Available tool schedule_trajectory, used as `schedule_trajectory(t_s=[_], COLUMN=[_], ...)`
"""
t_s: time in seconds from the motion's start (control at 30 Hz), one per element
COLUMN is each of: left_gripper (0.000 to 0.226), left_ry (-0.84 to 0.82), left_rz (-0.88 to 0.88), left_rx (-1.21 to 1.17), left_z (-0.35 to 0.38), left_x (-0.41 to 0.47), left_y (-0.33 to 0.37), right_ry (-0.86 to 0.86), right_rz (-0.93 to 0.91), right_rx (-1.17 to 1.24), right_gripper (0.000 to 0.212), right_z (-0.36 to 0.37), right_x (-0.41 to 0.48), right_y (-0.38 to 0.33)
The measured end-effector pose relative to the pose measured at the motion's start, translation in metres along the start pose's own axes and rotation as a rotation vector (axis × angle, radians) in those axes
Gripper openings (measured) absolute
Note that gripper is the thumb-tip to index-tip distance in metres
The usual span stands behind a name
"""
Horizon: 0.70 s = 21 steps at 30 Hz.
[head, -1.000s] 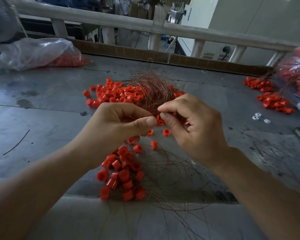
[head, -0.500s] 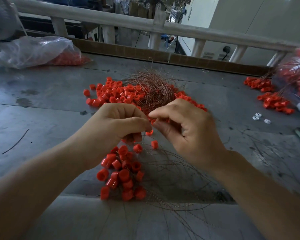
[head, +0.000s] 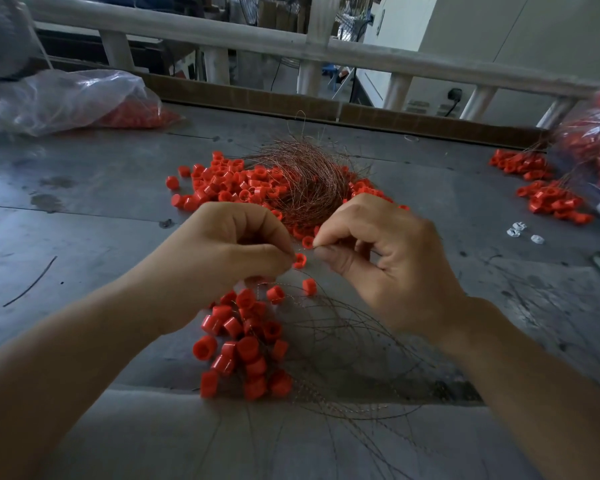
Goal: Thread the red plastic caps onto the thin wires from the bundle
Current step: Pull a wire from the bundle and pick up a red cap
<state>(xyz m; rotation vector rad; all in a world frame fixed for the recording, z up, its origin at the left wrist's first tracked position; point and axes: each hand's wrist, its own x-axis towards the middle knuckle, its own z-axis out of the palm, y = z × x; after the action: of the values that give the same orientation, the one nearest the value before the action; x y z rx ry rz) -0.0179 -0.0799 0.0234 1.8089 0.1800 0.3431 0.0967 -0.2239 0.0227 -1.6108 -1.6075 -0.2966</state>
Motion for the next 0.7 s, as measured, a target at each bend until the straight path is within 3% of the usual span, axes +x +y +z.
schedule_trajectory(t_s=[0.2, 0.5, 0.7], left_gripper=[0.016, 0.019, 0.027], left_ry=[-0.026, -0.009, 0.003], left_rz=[0.038, 0.052, 0.061], left_rx=[-0.049, -0.044, -0.015], left_z=[-0.0031, -0.0049, -0.0061], left_x=[0.0003, 0.0006, 0.0015], left_y=[0.0014, -0.0004, 0.0001], right_ry=[-0.095, -0.023, -0.112], right_rz=[0.02, 0.119, 0.15], right_rx=[0.032, 0.091, 0.185], right_gripper=[0.006, 0.006, 0.011], right_z=[-0.0044, -0.0037, -0.0062], right_x=[-0.001, -0.0017, 0.0001], right_y=[0.0054, 0.0024, -0.0017])
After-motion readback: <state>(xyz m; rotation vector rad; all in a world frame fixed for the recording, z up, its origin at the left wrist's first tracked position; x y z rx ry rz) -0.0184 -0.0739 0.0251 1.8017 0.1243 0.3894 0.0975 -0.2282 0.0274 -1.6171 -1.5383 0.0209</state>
